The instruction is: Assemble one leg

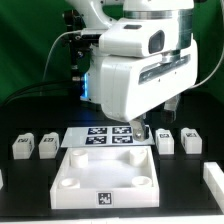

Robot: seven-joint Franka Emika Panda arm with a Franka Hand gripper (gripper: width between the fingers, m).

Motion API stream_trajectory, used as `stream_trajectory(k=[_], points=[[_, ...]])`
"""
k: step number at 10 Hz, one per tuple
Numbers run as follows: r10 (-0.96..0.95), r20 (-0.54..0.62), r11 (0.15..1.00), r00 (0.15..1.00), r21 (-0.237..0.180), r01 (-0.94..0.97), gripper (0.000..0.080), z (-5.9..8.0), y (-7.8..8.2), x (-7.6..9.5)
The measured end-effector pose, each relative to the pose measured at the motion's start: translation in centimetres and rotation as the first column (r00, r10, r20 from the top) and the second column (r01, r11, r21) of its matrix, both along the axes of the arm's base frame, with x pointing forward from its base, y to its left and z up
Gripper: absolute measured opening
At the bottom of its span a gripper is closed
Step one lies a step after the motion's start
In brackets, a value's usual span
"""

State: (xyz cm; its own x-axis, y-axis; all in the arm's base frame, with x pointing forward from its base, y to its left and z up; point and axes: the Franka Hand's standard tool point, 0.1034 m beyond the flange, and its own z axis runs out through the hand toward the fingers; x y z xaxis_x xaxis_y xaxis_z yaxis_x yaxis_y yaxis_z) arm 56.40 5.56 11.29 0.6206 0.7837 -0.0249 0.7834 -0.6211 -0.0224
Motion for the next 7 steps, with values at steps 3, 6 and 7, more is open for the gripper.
stream_trajectory(k=[3, 6, 7], points=[[0.016, 0.0, 1.0, 1.0, 0.0, -0.016, 0.0649, 0.0, 0.0, 0.0], [0.085, -0.001, 0.996, 0.996, 0.001, -0.085, 0.0649, 0.1, -0.2, -0.1], [0.266, -0.006, 0.964, 0.964, 0.006, -0.266, 0.0649, 0.2, -1.0, -1.5]])
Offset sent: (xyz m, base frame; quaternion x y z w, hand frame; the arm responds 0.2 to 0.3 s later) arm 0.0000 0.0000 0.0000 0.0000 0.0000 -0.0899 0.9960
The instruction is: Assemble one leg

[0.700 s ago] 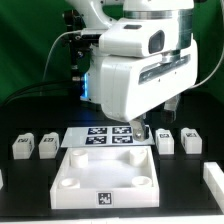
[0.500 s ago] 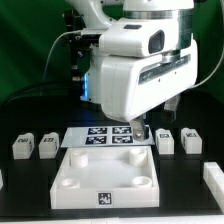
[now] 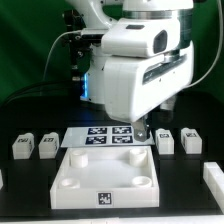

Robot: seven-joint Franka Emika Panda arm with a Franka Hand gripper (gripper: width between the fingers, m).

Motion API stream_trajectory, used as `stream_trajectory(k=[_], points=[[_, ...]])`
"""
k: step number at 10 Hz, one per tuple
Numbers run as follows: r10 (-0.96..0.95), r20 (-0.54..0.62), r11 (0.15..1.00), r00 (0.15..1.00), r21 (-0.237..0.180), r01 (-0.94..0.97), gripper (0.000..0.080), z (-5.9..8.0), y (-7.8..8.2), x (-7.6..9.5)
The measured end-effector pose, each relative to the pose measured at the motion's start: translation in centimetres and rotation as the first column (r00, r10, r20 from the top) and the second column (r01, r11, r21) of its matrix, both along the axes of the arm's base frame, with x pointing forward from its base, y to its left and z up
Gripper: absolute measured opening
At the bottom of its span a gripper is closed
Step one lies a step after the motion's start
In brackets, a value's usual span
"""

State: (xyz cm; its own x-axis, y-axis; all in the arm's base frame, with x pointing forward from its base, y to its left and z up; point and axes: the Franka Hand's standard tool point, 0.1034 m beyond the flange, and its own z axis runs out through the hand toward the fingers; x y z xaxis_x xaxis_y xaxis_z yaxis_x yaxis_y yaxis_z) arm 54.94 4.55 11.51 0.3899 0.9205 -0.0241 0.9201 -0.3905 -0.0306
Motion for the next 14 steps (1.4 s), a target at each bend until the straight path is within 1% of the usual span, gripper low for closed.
stream_trajectory(k=[1, 2, 3, 4, 5, 6, 7, 9, 11, 12, 13, 14], points=[[0.117, -0.009, 0.993, 0.993, 0.003, -0.117, 0.0649, -0.3, -1.0, -1.8], [0.184, -0.012, 0.983, 0.983, 0.008, -0.184, 0.0649, -0.9, -1.9, -3.3], [0.354, -0.011, 0.935, 0.935, 0.021, -0.354, 0.0649, -2.3, -3.2, -5.3], [0.46, -0.018, 0.887, 0.888, 0.036, -0.46, 0.0649, -3.4, -4.5, -7.0], [0.481, -0.016, 0.876, 0.877, 0.046, -0.48, 0.0649, -5.0, -5.8, -8.7], [0.46, -0.003, 0.887, 0.888, 0.051, -0.459, 0.0649, -7.4, -6.5, -10.7], [0.448, -0.02, 0.893, 0.894, 0.067, -0.446, 0.0649, -9.0, -6.9, -12.2], [0.401, -0.027, 0.914, 0.916, 0.077, -0.398, 0.0649, -10.7, -7.3, -13.4], [0.35, -0.033, 0.935, 0.936, 0.074, -0.347, 0.0649, -10.8, -6.7, -13.4], [0.348, -0.033, 0.936, 0.937, 0.074, -0.344, 0.0553, -10.8, -6.8, -13.4], [0.346, -0.034, 0.936, 0.937, 0.074, -0.343, 0.0404, -10.8, -6.8, -13.4], [0.346, -0.034, 0.937, 0.938, 0.074, -0.343, 0.0404, -10.8, -6.9, -13.4]])
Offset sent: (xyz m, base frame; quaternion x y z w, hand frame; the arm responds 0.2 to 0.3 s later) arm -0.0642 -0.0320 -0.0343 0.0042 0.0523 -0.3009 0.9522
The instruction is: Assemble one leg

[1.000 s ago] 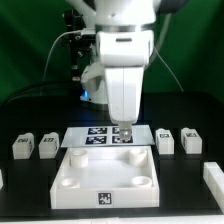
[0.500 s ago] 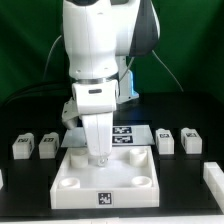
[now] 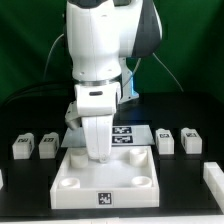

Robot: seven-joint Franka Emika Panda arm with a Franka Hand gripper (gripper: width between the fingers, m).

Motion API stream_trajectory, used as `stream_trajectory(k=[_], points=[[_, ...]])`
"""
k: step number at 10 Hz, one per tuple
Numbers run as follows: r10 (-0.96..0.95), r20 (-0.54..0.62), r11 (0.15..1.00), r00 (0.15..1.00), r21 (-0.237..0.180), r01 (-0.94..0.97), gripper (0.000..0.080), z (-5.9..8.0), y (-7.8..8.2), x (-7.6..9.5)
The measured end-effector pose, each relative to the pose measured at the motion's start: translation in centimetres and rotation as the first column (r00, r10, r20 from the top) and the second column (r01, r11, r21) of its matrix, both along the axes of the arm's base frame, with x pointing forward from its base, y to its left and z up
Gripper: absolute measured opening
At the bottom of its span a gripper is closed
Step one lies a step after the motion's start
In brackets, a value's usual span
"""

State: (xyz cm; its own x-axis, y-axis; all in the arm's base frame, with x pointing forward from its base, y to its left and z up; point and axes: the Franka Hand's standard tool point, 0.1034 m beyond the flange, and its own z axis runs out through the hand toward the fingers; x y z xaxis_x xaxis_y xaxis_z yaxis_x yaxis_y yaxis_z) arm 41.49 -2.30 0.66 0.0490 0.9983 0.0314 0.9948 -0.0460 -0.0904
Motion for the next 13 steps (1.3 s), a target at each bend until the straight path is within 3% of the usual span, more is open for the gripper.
stream_trajectory(k=[1, 2, 3, 10, 13], points=[[-0.001, 0.0, 1.0, 1.0, 0.0, 0.001, 0.0227, 0.0, 0.0, 0.0], [-0.001, 0.0, 1.0, 1.0, 0.0, 0.001, 0.0227, 0.0, 0.0, 0.0], [-0.003, 0.011, 1.0, 1.0, -0.001, 0.003, 0.0064, 0.1, -0.1, 0.3], [-0.004, 0.017, 1.0, 1.0, -0.001, 0.004, 0.0064, 0.2, -0.1, 0.4], [0.034, 0.069, 0.999, 0.997, 0.006, -0.034, 0.0064, 0.0, -0.3, 2.5]])
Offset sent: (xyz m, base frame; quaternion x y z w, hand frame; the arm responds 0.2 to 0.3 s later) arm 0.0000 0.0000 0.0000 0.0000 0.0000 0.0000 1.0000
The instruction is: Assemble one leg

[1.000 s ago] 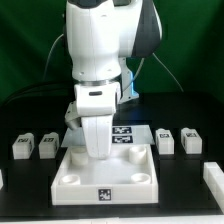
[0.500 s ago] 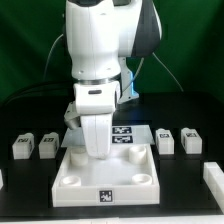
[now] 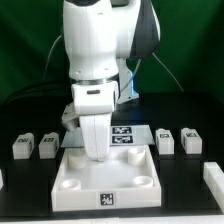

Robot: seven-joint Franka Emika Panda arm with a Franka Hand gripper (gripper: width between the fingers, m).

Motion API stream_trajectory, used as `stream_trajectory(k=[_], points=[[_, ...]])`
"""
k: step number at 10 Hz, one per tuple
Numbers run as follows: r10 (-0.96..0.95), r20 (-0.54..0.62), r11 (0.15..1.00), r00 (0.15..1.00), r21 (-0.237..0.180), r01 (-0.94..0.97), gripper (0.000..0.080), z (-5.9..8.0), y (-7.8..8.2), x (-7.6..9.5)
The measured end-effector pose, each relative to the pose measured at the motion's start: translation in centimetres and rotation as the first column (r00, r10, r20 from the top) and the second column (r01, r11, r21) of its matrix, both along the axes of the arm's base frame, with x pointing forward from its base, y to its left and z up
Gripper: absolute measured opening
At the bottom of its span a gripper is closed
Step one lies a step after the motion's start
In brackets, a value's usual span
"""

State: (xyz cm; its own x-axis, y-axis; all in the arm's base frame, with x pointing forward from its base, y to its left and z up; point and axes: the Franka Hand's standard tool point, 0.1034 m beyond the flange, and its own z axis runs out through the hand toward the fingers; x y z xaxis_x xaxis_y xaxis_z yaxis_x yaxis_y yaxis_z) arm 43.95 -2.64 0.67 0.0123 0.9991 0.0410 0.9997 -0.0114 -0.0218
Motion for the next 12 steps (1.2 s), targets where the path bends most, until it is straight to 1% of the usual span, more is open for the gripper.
stream_trajectory(k=[1, 3, 5, 6, 8, 9, 11, 12], points=[[-0.011, 0.005, 1.0, 1.0, 0.005, 0.011, 0.0064, 0.0, 0.8, 0.6], [-0.041, 0.012, 0.999, 0.999, 0.015, 0.041, 0.0064, 0.2, 3.5, 2.4], [-0.05, 0.025, 0.998, 0.998, 0.027, 0.05, 0.0064, 0.2, 5.4, 3.9], [-0.057, 0.028, 0.998, 0.998, 0.034, 0.056, 0.0064, 0.2, 6.4, 4.3], [-0.058, 0.037, 0.997, 0.998, 0.048, 0.056, 0.0064, 0.1, 7.9, 5.1], [-0.05, 0.047, 0.997, 0.998, 0.056, 0.047, 0.0064, 0.0, 8.5, 5.6], [-0.019, 0.052, 0.998, 0.998, 0.061, 0.016, 0.0064, 0.0, 8.5, 5.7], [-0.032, 0.051, 0.998, 0.998, 0.063, 0.029, 0.0064, 0.0, 8.5, 5.7]])
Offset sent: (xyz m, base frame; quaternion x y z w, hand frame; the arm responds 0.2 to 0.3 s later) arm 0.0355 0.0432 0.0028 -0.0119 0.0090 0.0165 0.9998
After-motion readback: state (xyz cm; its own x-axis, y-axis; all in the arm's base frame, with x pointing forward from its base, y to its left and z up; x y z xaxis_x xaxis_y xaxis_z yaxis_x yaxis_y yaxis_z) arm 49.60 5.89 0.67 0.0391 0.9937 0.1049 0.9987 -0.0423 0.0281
